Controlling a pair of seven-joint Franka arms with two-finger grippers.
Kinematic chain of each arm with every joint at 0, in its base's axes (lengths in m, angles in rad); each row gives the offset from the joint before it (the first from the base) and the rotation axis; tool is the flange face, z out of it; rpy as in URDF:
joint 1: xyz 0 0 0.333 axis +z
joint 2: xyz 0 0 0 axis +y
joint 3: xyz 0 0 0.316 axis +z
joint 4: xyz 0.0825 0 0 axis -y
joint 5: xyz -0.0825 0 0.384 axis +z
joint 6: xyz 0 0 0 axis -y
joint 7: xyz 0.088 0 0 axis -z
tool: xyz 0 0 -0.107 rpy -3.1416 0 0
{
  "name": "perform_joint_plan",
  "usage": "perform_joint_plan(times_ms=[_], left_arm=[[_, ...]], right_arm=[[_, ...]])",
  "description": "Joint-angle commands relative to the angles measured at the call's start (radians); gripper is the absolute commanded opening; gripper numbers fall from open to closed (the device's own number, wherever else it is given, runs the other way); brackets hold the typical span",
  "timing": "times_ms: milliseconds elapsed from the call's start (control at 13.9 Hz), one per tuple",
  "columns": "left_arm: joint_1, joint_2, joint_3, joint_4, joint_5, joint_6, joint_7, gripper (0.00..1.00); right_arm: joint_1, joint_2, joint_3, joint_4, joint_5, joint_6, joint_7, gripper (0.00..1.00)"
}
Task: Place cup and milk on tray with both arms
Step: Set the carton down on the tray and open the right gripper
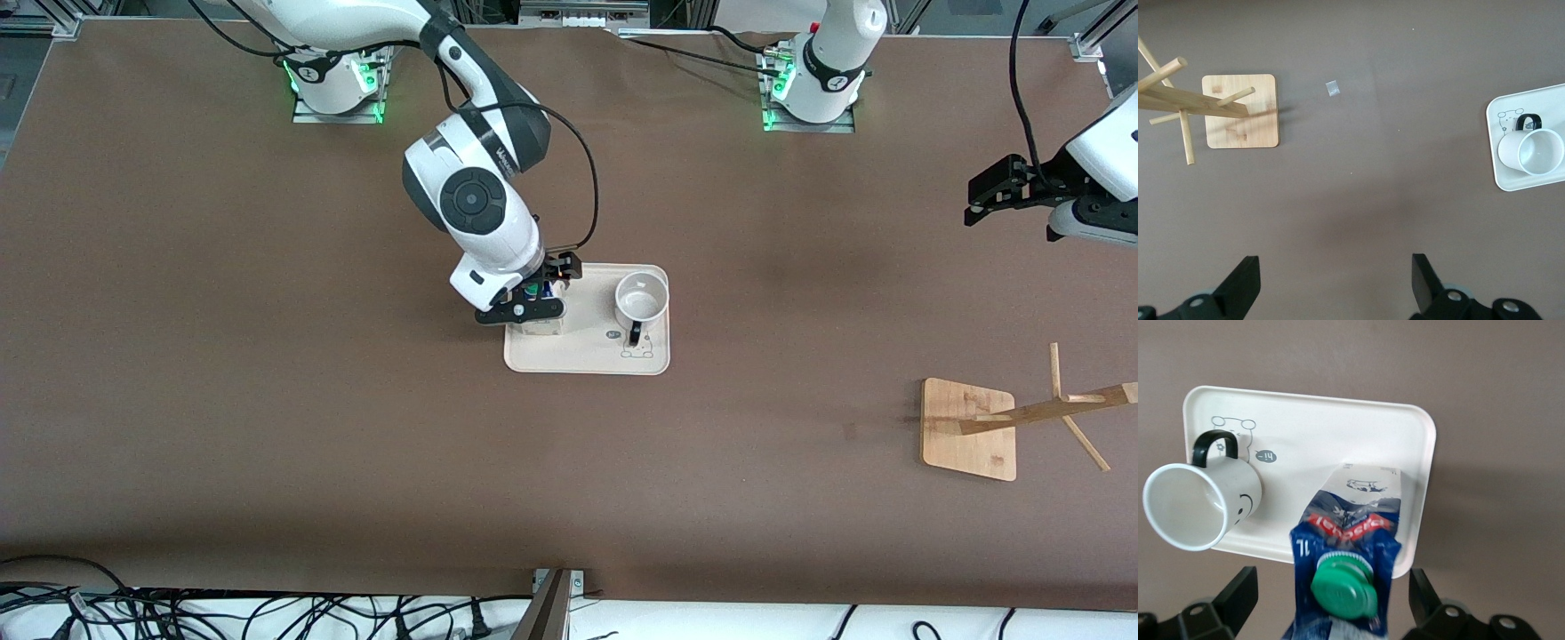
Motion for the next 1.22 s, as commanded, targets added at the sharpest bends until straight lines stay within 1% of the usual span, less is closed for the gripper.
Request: perform_joint_plan(times_ms=[0, 144, 288, 360, 504, 576, 648, 793, 865, 1009, 1153], left_arm=[[-0.002, -0.019, -0.016, -0.009, 0.008, -0.023, 0.018, 1.00], [0.000, -0.018, -0.018, 0.001, 0.008, -0.046, 0.020, 1.00], [0.006, -0.018, -0.016, 0.001, 0.008, -0.057, 0.018, 1.00], [0.007, -0.016, -0.016, 0.001, 0.008, -0.057, 0.015, 1.00], [0.012, -0.012, -0.011, 0.000, 0.008, -0.058, 0.007, 1.00], [0.012, -0.010, -0.008, 0.000, 0.008, -0.058, 0.006, 1.00], [0.017, -0.009, -0.005, 0.000, 0.008, -0.058, 0.006, 1.00], [0.024, -0.001, -0.007, 0.000, 0.008, -0.058, 0.006, 1.00], [0.027, -0.001, -0.007, 0.000, 0.008, -0.058, 0.006, 1.00], [0.030, 0.001, -0.007, 0.000, 0.008, -0.058, 0.006, 1.00], [0.030, 0.001, -0.007, 0.000, 0.008, -0.058, 0.007, 1.00]], right_arm=[[0.002, -0.077, -0.033, 0.000, -0.011, -0.067, -0.041, 1.00], [0.002, -0.141, -0.074, 0.001, -0.009, -0.110, -0.045, 1.00], [0.002, -0.210, -0.143, 0.001, -0.021, -0.174, -0.097, 1.00], [0.002, -0.222, -0.174, 0.001, -0.035, -0.206, -0.137, 1.00], [0.002, -0.242, -0.258, 0.001, -0.044, -0.284, -0.162, 1.00], [0.002, -0.255, -0.304, -0.002, -0.043, -0.361, -0.195, 1.00], [0.002, -0.259, -0.349, 0.003, -0.043, -0.441, -0.262, 1.00], [0.002, -0.275, -0.419, 0.003, -0.037, -0.507, -0.382, 1.00], [0.002, -0.279, -0.439, 0.003, -0.043, -0.533, -0.421, 1.00], [-0.033, -0.282, -0.452, 0.000, -0.037, -0.547, -0.462, 1.00], [-0.101, -0.295, -0.440, 0.000, -0.025, -0.532, -0.525, 1.00]])
